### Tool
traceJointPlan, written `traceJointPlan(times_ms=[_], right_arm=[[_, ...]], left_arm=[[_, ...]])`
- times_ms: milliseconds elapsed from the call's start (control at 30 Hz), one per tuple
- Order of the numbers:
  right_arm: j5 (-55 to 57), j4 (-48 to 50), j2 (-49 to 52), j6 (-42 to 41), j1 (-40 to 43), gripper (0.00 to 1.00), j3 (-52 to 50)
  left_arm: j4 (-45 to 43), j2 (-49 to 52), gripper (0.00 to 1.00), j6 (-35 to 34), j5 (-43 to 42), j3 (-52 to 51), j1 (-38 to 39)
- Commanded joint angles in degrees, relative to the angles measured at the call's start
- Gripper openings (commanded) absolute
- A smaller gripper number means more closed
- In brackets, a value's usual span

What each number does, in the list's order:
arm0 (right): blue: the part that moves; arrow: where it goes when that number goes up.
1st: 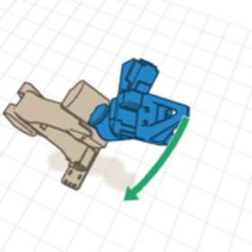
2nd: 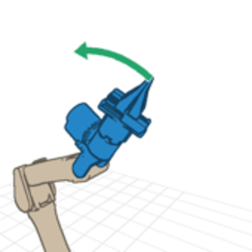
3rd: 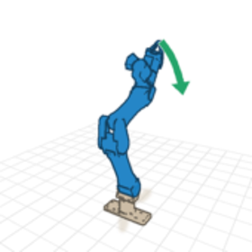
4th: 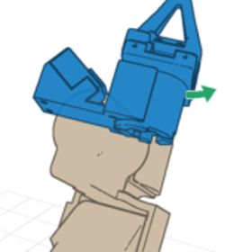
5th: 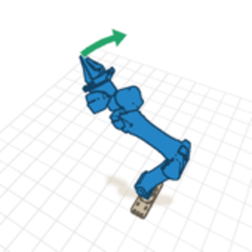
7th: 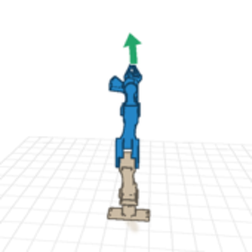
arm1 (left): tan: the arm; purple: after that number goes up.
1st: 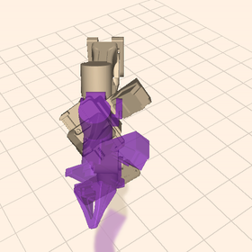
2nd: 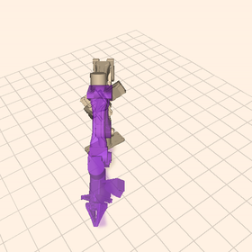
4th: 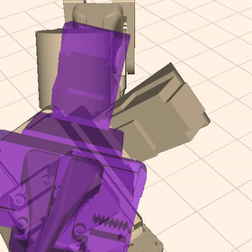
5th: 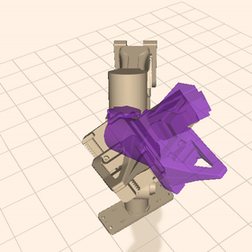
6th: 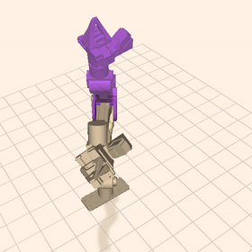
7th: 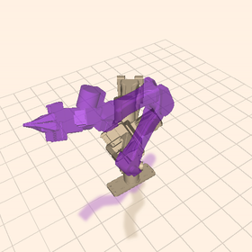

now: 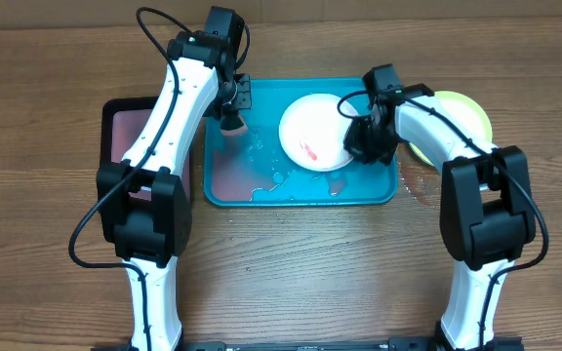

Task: Clean dirty plates on tray and stack at the side
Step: 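Drag the white plate to tray center with the right gripper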

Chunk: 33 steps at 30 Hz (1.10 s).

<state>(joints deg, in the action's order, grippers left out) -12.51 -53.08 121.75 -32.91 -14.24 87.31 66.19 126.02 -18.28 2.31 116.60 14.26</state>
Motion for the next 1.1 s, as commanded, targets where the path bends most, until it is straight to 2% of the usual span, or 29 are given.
traceJointPlan(times_ms=[0, 133, 267, 400, 567, 900, 1067], right_arm=[[-2.0, -3.1, -4.0, 8.6, -1.2, 0.18, 0.3], [-1.0, -4.0, -6.4, 19.4, -1.2, 0.39, 1.0], [8.4, -0.5, -6.7, 26.0, -1.0, 0.49, 0.9], [9.0, 5.6, -6.6, 32.9, -1.0, 0.49, 0.9], [9.1, 11.7, -4.9, 36.3, -0.9, 0.42, 0.9], [7.7, 12.8, -1.0, 36.4, 2.7, 0.41, 0.8], [2.6, 13.8, 0.7, 35.9, 2.9, 0.38, 0.8]], left_arm=[[-0.2, -0.5, 0.04, 0.3, -0.4, -0.2, 0.4], [-0.2, -0.5, 0.04, 0.3, -0.5, -0.2, 0.4], [-0.2, -0.5, 0.04, 0.3, -0.4, -0.2, 0.4], [-0.2, -0.5, 0.04, 0.3, -0.5, -0.2, 0.4], [-0.3, -0.5, 0.04, 0.3, -0.5, -0.2, 0.4], [-0.6, -0.5, 0.04, 0.3, -0.5, -0.2, 0.4], [-1.6, -0.5, 0.04, 0.3, -0.5, -0.2, 0.4]])
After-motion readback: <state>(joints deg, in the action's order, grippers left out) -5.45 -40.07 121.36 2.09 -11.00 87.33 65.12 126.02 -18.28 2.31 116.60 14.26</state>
